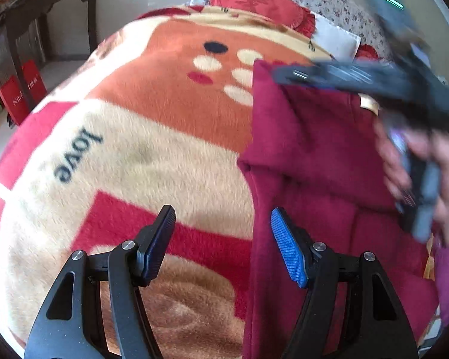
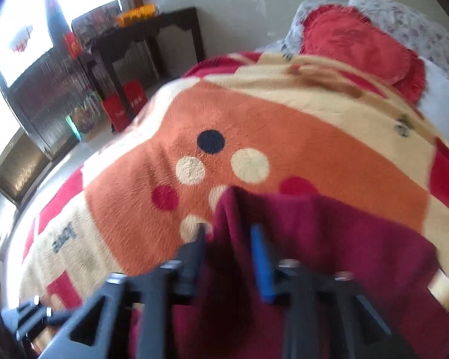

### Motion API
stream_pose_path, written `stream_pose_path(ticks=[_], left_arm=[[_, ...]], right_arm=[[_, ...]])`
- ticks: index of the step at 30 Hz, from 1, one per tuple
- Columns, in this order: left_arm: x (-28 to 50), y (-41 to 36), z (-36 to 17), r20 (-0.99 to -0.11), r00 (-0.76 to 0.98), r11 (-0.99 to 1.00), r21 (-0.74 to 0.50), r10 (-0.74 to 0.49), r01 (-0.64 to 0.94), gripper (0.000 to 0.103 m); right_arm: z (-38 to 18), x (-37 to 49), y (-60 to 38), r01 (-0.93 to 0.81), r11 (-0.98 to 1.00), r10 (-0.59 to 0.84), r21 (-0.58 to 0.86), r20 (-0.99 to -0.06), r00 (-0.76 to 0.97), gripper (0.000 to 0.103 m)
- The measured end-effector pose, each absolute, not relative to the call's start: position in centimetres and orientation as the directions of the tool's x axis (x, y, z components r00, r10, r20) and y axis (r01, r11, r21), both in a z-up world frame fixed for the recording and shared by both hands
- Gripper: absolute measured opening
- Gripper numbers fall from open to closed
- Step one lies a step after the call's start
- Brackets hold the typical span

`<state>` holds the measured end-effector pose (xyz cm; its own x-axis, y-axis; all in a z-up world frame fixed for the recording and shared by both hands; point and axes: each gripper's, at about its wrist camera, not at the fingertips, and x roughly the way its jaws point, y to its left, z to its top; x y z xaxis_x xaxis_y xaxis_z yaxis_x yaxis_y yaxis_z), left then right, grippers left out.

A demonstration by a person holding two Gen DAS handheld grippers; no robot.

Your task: Fold small clothes

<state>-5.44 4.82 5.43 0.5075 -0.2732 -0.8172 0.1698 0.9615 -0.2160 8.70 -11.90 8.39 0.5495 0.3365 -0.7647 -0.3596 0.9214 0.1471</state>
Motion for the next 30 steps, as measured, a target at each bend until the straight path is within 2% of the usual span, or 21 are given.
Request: stream_pose_path(ticks=[3,10,17,21,26,30], left_arm=[[-5.3,4.3,6.9,-0.795,0.542,0.962,-0.203,-0.271,0.184,0.068],[-2.8,0.7,8.4,-0.782,0.567,0.961,-0.156,-0.261,0.227,0.068],[0.9,-3.3,4.2,-0.853,0.495,0.971,-0.050,-0.164,0.234,0.068],[1.0,-3.4,3.1,-0.856,0.496,0.977,-0.044,-0.146,0.211,0.068],[0.3,-3.5,3.9,-0.856,0.501,0.978,-0.027,-0.130,0.207,0.068],[-0.8,-3.9,5.4,-0.844,0.521,0.976,-0.017,-0.130,0.215,0.068]], right_arm=[[9.7,4.4,-15.7,-0.296,0.945,0.295,0.140,-0.756,0.584,0.050],[8.8,-5.7,-27.6,-0.008,1.000,-0.001,-0.008,-0.798,0.603,0.050],[5.4,-8.0,-35.9,0.245,0.967,-0.187,-0.067,-0.840,0.509,0.050],[6.2,-8.7,-36.5,0.262,0.965,-0.152,-0.011,-0.837,0.526,0.050],[8.9,-10.6,-34.1,0.200,0.980,-0.114,0.010,-0.795,0.596,0.050],[8.1,-10.9,-32.4,0.167,0.986,-0.082,0.021,-0.806,0.586,0.050]])
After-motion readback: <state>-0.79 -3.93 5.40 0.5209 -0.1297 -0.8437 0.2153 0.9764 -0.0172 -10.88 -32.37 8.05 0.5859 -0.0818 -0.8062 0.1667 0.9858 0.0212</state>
